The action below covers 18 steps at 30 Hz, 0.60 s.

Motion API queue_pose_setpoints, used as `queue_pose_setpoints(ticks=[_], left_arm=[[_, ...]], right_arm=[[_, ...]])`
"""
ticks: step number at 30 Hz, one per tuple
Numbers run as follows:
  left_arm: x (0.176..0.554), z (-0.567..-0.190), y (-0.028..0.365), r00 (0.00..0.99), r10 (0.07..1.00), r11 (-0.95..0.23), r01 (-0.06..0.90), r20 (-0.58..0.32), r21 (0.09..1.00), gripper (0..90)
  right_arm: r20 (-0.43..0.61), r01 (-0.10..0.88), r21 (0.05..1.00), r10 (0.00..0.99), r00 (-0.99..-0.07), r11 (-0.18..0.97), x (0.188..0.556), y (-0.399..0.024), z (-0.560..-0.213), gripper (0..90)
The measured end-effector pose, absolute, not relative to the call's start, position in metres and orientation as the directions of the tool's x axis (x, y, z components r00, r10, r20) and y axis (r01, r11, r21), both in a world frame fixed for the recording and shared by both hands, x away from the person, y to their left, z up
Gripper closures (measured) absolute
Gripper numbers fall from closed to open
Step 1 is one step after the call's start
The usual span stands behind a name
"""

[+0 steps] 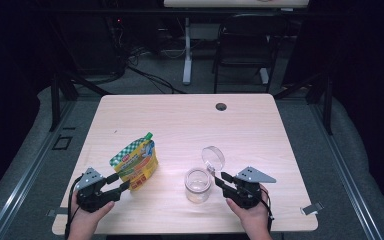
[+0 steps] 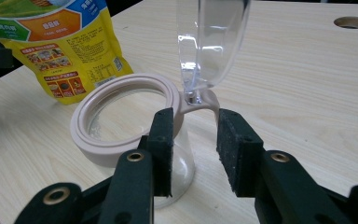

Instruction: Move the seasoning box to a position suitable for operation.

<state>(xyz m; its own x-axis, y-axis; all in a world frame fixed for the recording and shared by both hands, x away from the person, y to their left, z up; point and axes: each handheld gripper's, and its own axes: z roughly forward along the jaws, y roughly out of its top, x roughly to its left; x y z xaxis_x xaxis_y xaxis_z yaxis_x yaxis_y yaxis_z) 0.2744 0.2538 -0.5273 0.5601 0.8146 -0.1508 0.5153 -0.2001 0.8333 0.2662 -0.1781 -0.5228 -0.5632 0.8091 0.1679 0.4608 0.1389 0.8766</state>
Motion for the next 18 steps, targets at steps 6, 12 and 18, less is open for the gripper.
queue_pose_setpoints(ticks=[6, 12, 18], left_arm=[[0.289, -0.527, 0.246, 0.562, 0.808, -0.17, 0.508, -0.176, 0.844, 49.9], [0.296, -0.527, 0.241, 0.567, 0.806, -0.17, 0.498, -0.17, 0.851, 54.6], [0.297, -0.529, 0.237, 0.57, 0.81, -0.191, 0.475, -0.135, 0.859, 60.5]], right_arm=[[0.166, 0.465, 0.875, 0.818, -0.551, 0.136, 0.262, -0.183, -0.524, 66.7], [0.172, 0.471, 0.873, 0.822, -0.543, 0.128, 0.261, -0.186, -0.525, 66.7], [0.17, 0.472, 0.872, 0.825, -0.539, 0.128, 0.26, -0.188, -0.526, 66.7]])
